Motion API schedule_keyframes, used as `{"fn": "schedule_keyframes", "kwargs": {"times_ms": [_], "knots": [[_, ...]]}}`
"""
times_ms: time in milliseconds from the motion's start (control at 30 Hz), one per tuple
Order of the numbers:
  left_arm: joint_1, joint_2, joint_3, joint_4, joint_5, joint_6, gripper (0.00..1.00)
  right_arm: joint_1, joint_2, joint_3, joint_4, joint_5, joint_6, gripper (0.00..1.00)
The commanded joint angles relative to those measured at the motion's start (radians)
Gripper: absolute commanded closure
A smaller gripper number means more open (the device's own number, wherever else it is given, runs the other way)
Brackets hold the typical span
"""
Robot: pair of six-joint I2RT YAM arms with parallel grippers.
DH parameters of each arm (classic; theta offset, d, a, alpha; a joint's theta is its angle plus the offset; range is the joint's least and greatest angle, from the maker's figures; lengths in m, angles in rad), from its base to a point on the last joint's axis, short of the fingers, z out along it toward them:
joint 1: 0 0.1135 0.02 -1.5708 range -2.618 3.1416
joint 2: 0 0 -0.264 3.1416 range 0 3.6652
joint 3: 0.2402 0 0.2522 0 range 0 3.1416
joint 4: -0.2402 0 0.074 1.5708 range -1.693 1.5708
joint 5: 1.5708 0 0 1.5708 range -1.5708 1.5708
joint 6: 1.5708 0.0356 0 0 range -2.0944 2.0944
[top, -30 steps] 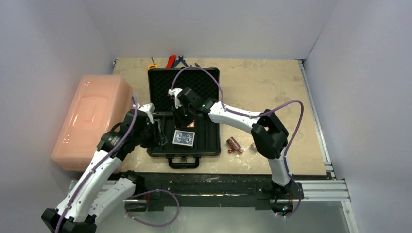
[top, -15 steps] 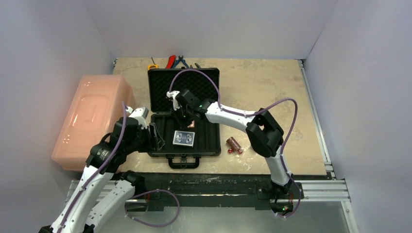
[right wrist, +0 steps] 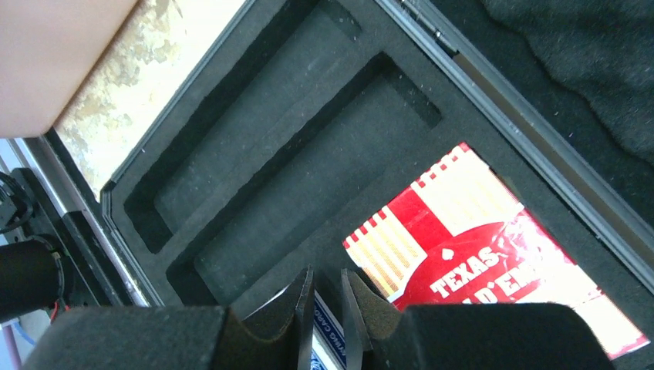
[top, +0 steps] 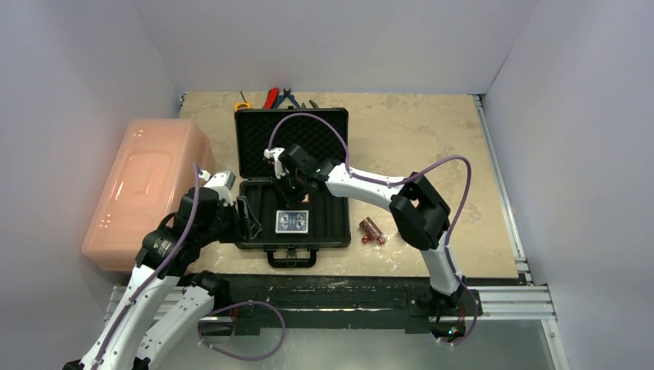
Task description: Pack up texas hold em set
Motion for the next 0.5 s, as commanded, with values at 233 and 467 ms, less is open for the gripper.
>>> {"fn": "schedule_keyframes", "kwargs": {"times_ms": [233,467], "knots": [[0.006,-0.015,-0.005,0.035,0.012,0.023,0.45,0.014,-0.062,-0.051,-0.001,-0.018,-0.012,0.78],[0.005,-0.018,-0.007,0.035,0.014,0.023,0.45,0.014,-0.068,-0.038,-0.013,0.029,-0.01,0.78]]}}
